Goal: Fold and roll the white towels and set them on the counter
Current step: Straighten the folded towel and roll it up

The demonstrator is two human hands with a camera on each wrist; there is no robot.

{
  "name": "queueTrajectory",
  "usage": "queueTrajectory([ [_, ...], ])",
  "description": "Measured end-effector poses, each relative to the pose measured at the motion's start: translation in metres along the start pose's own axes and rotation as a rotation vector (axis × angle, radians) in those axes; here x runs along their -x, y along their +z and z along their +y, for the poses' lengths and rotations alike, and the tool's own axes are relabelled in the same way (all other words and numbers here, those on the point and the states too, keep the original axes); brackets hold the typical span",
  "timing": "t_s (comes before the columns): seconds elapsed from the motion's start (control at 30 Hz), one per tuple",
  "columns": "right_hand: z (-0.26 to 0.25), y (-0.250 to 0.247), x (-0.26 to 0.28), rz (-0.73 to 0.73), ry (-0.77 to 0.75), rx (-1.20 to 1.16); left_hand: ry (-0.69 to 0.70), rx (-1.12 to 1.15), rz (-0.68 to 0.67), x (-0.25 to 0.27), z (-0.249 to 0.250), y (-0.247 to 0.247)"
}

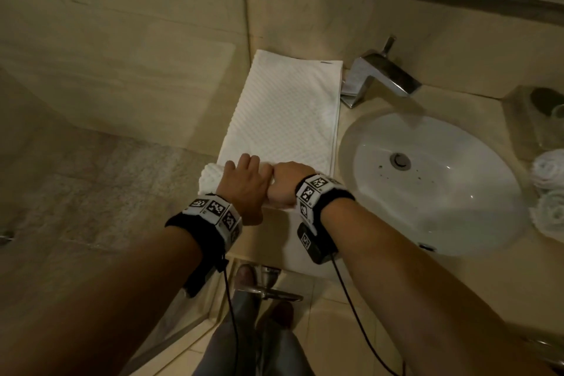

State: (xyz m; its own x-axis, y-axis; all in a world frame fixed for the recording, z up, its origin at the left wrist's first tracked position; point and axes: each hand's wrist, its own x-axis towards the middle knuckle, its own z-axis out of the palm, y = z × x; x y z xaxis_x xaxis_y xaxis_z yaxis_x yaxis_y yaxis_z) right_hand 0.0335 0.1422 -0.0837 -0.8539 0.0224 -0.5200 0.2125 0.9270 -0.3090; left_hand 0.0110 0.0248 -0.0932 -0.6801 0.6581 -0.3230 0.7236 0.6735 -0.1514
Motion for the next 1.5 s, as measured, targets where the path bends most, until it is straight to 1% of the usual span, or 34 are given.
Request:
queueTrajectory([
  [0.07,-0.001,0.001,-0.002,-0.005,0.012,0.023,-0.017,0.020,0.010,-0.004,0.001,0.001],
  [0.13,-0.004,0.007,0.000,0.054,0.035,0.117,-0.036,0.055,-0.002,-0.011,0.001,-0.003],
  [0.2,-0.008,0.015,0.006,0.141,0.041,0.275,-0.035,0.088,-0.051,-0.021,-0.003,-0.011],
  [0.27,-0.008,0.023,0.013,0.146,0.029,0.343,-0.019,0.110,-0.139,-0.033,-0.008,-0.021],
  [0.33,-0.002,0.024,0.010,0.153,0.034,0.347,-0.004,0.139,-0.229,-0.043,-0.011,-0.030],
  [0.43,0.007,0.015,-0.007,0.194,0.015,0.313,0.014,0.192,-0.356,-0.051,-0.010,-0.045],
  [0.5,0.008,0.007,-0.017,0.154,0.021,0.257,0.021,0.212,-0.400,-0.056,-0.013,-0.047],
  [0.57,0.007,-0.004,-0.026,0.086,0.031,0.185,-0.005,0.193,-0.382,-0.058,-0.013,-0.045],
  [0.63,0.009,-0.020,-0.031,0.012,0.070,0.095,-0.024,0.060,-0.329,-0.061,-0.009,-0.048],
  [0.67,0.008,-0.030,-0.034,-0.051,0.090,0.076,-0.026,0.000,-0.323,-0.063,-0.007,-0.051],
  [0.73,0.012,-0.040,-0.035,-0.149,0.091,0.064,-0.026,-0.002,-0.327,-0.066,-0.001,-0.055],
  [0.77,0.012,-0.043,-0.037,-0.164,0.081,0.049,-0.025,0.026,-0.315,-0.068,-0.002,-0.054],
  [0.9,0.012,-0.044,-0.043,-0.159,0.138,-0.034,0.020,0.081,-0.230,-0.077,-0.018,-0.035],
  [0.97,0.010,-0.043,-0.040,-0.127,0.152,-0.035,0.018,0.111,-0.241,-0.078,-0.020,-0.034],
  [1.0,0.010,-0.040,-0.037,-0.085,0.141,-0.022,0.020,0.119,-0.253,-0.080,-0.019,-0.035],
  [1.07,0.010,-0.034,-0.030,-0.003,0.109,0.074,0.014,0.129,-0.274,-0.086,-0.019,-0.039],
  [1.1,0.010,-0.034,-0.025,0.014,0.081,0.128,-0.002,0.140,-0.294,-0.089,-0.020,-0.040],
  [1.17,0.012,-0.039,-0.016,-0.019,0.022,0.183,-0.021,0.155,-0.346,-0.092,-0.023,-0.042],
  [1.23,0.014,-0.047,-0.010,-0.076,0.005,0.208,-0.037,0.165,-0.382,-0.094,-0.023,-0.044],
  [1.27,0.014,-0.049,-0.009,-0.086,0.004,0.201,-0.047,0.167,-0.378,-0.094,-0.021,-0.044],
  [1.37,0.008,-0.049,-0.015,-0.051,0.021,0.140,-0.054,0.130,-0.298,-0.086,-0.015,-0.036],
  [1.5,0.005,-0.048,-0.030,-0.009,0.036,0.144,-0.041,0.129,-0.166,-0.075,-0.018,-0.025],
])
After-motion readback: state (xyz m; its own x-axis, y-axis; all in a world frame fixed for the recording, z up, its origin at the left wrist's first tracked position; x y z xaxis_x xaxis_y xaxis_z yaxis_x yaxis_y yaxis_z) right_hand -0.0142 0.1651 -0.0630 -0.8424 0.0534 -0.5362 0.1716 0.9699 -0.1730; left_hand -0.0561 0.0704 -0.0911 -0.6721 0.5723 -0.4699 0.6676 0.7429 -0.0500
